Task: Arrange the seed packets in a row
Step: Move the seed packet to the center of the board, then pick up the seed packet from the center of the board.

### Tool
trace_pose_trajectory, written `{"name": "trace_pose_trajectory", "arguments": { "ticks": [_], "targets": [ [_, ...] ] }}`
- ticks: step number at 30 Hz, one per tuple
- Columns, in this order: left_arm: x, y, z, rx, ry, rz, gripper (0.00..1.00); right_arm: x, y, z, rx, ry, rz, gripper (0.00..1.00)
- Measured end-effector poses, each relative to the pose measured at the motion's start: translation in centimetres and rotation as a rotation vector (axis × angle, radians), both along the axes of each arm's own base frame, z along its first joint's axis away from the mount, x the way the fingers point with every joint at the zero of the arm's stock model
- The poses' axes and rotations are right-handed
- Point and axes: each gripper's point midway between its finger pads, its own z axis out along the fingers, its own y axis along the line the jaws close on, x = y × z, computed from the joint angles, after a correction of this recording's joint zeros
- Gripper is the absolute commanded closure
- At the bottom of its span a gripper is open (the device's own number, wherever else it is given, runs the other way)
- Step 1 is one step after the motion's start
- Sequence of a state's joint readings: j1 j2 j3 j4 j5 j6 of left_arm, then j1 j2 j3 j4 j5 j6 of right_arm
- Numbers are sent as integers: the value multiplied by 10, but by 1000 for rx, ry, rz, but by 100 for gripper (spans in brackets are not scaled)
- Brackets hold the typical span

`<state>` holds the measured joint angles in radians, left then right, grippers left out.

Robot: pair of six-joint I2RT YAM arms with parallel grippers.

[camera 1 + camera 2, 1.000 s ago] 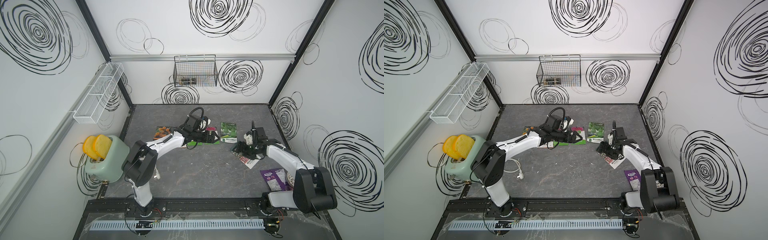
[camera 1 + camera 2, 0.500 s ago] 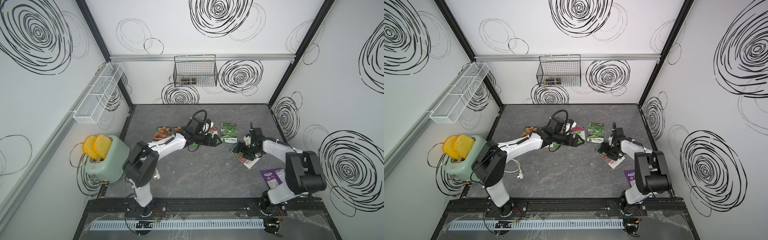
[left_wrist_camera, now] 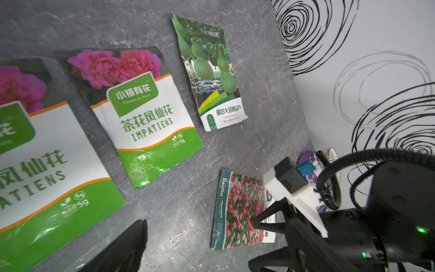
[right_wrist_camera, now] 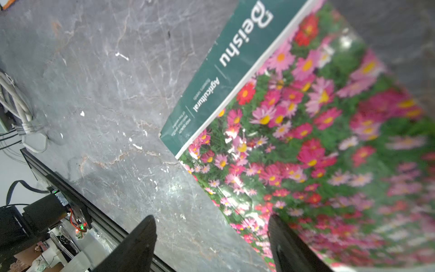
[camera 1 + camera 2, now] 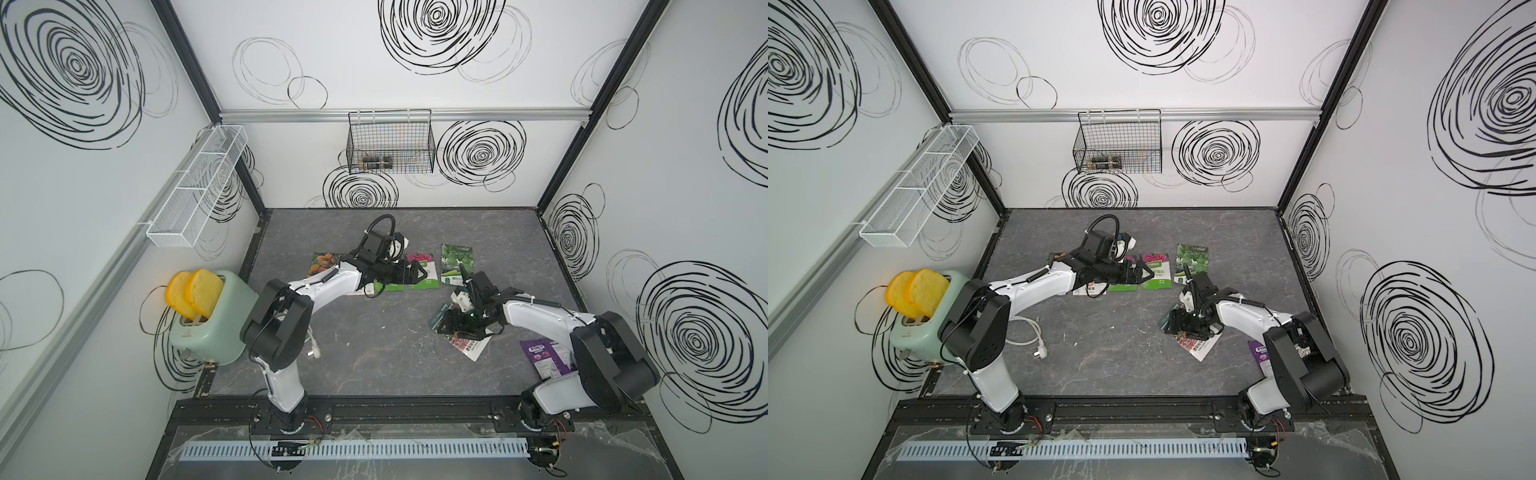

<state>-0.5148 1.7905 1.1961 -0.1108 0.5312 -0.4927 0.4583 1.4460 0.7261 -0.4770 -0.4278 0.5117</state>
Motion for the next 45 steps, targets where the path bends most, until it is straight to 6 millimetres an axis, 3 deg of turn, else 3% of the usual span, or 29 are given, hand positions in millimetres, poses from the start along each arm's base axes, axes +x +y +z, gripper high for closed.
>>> {"name": "trace_pose_trajectory", "arguments": {
  "ticks": [6, 12, 17, 22, 32, 37, 43, 45],
  "targets": [
    [-5, -3, -5, 27, -6, -15, 4, 31, -14, 47, 82, -119, -89, 23],
    [-41, -39, -14, 53, -18, -145, 4, 45, -50, 69, 138, -170, -247, 27],
    [-77, -69, -41, 105, 9, -258, 3, 33, -68, 55, 134, -122, -333, 28],
    [-99, -80, -63, 146, 38, -315, 2, 19, -77, 41, 130, -78, -392, 30],
    [-100, -79, -86, 209, 31, -328, 1, -11, -84, 16, 134, -6, -474, 31],
    [-98, -79, -87, 220, 11, -341, 0, -24, -85, 2, 133, 28, -504, 31],
    [-100, -77, -92, 236, 11, -359, 22, -34, -86, -8, 139, 49, -534, 31],
    [-102, -77, -93, 237, 14, -365, 24, -34, -86, -8, 143, 42, -541, 31]
  ]
}}
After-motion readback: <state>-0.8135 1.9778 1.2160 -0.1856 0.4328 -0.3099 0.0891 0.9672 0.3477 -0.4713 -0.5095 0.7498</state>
